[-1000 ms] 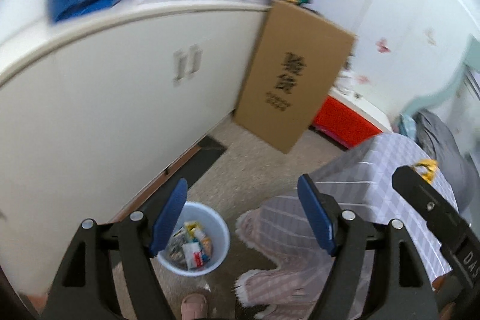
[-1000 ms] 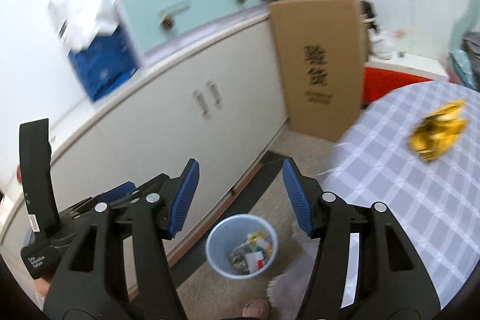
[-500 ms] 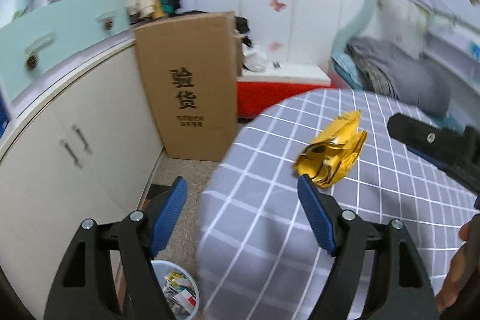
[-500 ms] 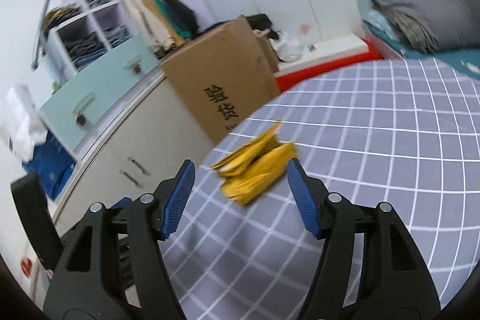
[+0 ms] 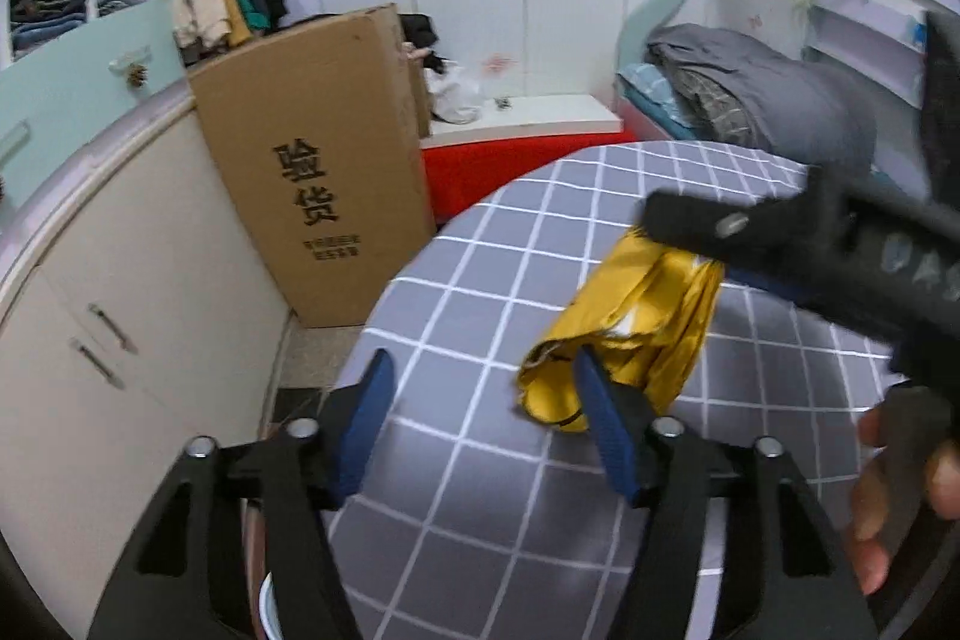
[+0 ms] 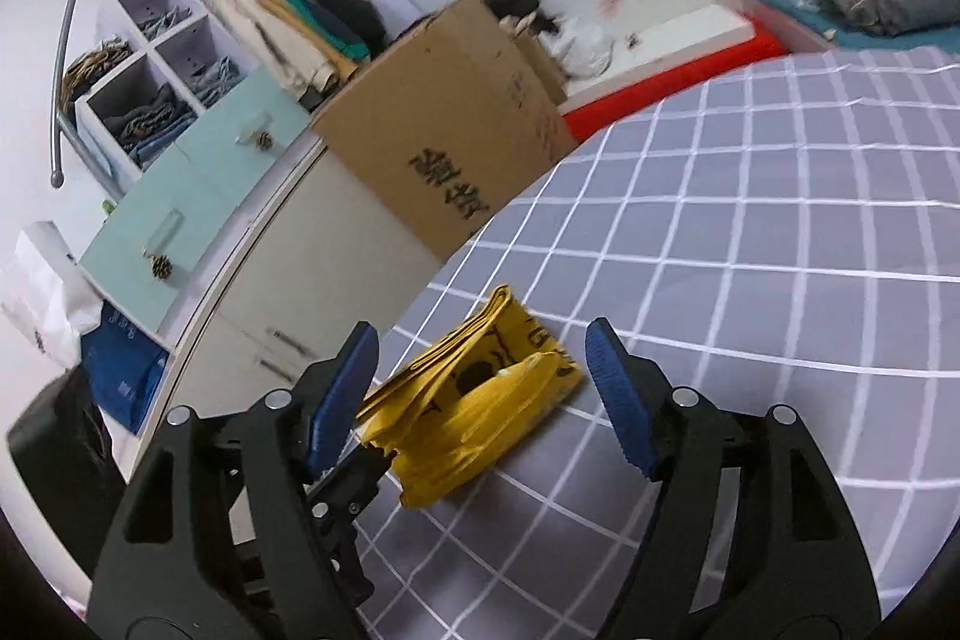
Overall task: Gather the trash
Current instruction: 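Grasp the yellow folded packets with the right tool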
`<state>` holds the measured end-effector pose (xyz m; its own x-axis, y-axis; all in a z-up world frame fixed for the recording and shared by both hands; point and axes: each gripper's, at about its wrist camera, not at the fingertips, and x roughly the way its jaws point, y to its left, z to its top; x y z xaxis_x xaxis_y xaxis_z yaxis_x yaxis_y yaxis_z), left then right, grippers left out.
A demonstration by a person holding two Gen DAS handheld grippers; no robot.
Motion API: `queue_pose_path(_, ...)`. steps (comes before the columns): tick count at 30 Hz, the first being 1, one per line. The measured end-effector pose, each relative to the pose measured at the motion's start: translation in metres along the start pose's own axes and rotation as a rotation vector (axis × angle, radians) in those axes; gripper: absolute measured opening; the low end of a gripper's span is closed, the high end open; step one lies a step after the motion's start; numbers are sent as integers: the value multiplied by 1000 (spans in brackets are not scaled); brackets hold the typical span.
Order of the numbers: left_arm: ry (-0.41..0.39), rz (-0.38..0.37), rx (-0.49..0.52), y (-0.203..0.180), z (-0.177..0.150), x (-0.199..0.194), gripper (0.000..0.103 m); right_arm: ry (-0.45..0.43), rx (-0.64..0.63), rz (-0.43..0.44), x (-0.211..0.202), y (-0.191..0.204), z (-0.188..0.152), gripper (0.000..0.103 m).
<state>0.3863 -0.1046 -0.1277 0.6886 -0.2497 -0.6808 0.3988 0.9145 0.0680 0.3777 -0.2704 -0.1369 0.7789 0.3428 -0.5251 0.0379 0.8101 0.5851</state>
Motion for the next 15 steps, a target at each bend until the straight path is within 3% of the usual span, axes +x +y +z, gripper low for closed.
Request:
queue_pose_path(1, 2, -3, 9, -1, 1, 2, 48, 15, -7, 3, 4, 1, -2, 71)
queue_pose_path(3, 9, -52, 25, -3, 3, 6, 19, 31, -17, 4, 7, 4, -4, 70)
queue_pose_path(4, 13, -76, 29, -4, 4, 7, 13, 32, -29, -6, 6, 6, -5, 70)
queue_pose_path(8, -4, -82, 64, -10, 1, 3, 10, 26, -35, -25, 2, 11, -7, 69)
queue_pose_path(15, -31, -80, 32, 4, -5, -20, 10, 29, -47, -1, -5, 31, -19, 69)
